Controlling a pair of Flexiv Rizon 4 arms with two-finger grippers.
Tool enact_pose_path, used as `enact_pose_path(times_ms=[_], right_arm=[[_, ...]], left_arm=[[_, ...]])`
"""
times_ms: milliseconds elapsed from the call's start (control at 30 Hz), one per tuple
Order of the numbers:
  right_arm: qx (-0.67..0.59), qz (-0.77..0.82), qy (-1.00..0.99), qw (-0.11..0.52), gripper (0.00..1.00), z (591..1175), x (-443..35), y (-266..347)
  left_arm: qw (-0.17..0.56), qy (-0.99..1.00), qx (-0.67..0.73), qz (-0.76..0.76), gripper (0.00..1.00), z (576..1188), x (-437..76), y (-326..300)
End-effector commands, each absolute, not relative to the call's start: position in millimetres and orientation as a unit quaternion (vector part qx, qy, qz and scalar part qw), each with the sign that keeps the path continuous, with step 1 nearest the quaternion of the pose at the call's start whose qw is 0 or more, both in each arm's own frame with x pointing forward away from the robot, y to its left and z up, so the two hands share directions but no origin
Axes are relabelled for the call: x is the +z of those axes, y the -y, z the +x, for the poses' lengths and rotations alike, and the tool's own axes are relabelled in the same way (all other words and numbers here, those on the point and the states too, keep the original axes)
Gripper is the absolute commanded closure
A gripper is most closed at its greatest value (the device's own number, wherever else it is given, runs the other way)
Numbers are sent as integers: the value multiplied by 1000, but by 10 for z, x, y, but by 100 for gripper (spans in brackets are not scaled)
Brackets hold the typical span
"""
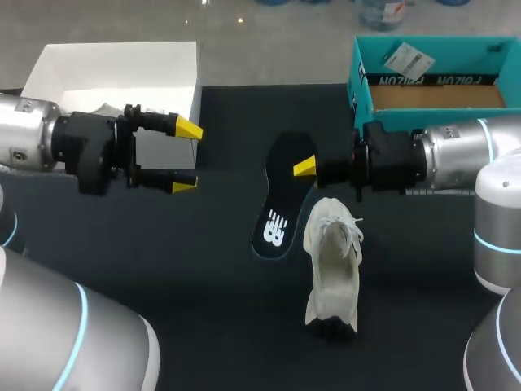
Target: Take the shoe out of the shoebox, open the shoe tongue, remove and reinsert the insole, then place the shoe into the shoebox
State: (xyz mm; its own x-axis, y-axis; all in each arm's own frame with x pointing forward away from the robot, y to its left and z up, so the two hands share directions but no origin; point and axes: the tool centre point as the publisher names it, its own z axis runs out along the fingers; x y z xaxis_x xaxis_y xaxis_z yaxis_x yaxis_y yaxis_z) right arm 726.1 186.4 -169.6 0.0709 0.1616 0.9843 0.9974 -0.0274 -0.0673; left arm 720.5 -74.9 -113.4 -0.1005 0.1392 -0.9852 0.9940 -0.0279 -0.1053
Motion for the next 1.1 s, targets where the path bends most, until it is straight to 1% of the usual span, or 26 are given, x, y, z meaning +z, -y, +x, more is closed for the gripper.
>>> enact_pose_path(times_ms=[33, 1100], right_arm=[[-443, -563, 517, 468, 100, 7259, -1693, -1876], [-443, -563, 517, 468, 100, 7259, -1693, -1876]], left_arm=[[455, -530, -518, 494, 0, 7237, -1174, 883], [451, -521, -503, 522, 0, 7409, -1492, 1744]])
